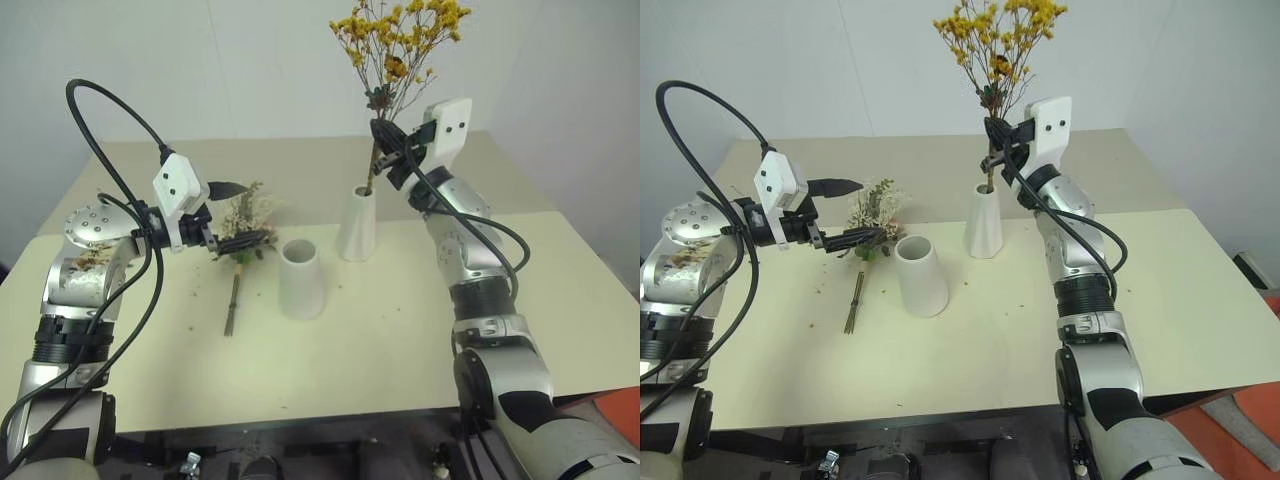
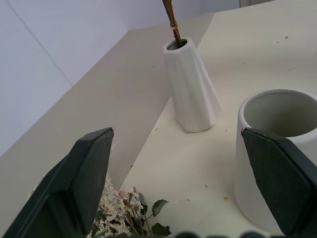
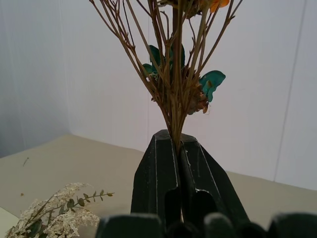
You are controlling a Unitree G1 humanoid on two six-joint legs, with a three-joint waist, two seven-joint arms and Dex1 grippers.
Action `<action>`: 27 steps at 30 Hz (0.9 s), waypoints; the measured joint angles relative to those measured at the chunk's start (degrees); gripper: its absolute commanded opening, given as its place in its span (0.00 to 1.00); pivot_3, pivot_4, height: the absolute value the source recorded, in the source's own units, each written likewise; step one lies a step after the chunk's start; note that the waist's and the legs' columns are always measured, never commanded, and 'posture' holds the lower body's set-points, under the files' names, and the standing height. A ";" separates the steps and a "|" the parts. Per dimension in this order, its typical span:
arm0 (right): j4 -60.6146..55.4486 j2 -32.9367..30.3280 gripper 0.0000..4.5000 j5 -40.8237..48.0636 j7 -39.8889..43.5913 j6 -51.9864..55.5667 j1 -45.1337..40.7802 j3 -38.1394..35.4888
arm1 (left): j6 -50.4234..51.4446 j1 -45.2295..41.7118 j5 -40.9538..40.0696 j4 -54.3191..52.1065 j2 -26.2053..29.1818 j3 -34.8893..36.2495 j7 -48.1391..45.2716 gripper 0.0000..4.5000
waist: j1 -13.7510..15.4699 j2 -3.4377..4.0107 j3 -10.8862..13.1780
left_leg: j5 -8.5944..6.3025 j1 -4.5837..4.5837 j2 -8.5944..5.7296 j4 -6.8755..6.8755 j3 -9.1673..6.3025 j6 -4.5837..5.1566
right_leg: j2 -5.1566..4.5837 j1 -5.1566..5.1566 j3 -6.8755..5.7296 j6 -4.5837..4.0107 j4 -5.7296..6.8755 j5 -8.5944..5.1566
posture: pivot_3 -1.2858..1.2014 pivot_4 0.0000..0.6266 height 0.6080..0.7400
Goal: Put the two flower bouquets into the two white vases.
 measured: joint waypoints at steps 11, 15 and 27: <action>0.04 1.21 0.01 -0.11 0.05 0.16 0.44 0.19 | 0.01 0.00 0.00 -0.10 0.00 0.00 0.20 1.00 | -0.01 0.00 0.00 | 0.00 0.01 0.00 0.00 0.00 0.00 | 0.00 0.00 0.00 0.00 -0.01 0.00 | 0.52 0.24 1.00; 1.30 2.62 0.01 -0.71 0.01 0.16 1.66 1.15 | 0.01 0.00 0.00 -0.14 -0.02 -0.01 0.47 1.00 | 0.01 0.00 0.00 | 0.00 0.01 0.00 0.00 0.00 0.00 | 0.00 0.00 0.00 0.00 -0.02 0.00 | 0.52 0.24 1.00; 1.90 2.66 0.63 -1.11 -0.09 0.34 2.99 1.09 | 0.09 0.17 -0.03 -0.30 -0.02 -0.01 0.53 1.00 | 0.02 0.01 0.00 | 0.00 0.00 0.00 0.00 0.00 0.00 | 0.00 -0.01 0.00 0.00 -0.01 0.00 | 0.52 0.24 1.00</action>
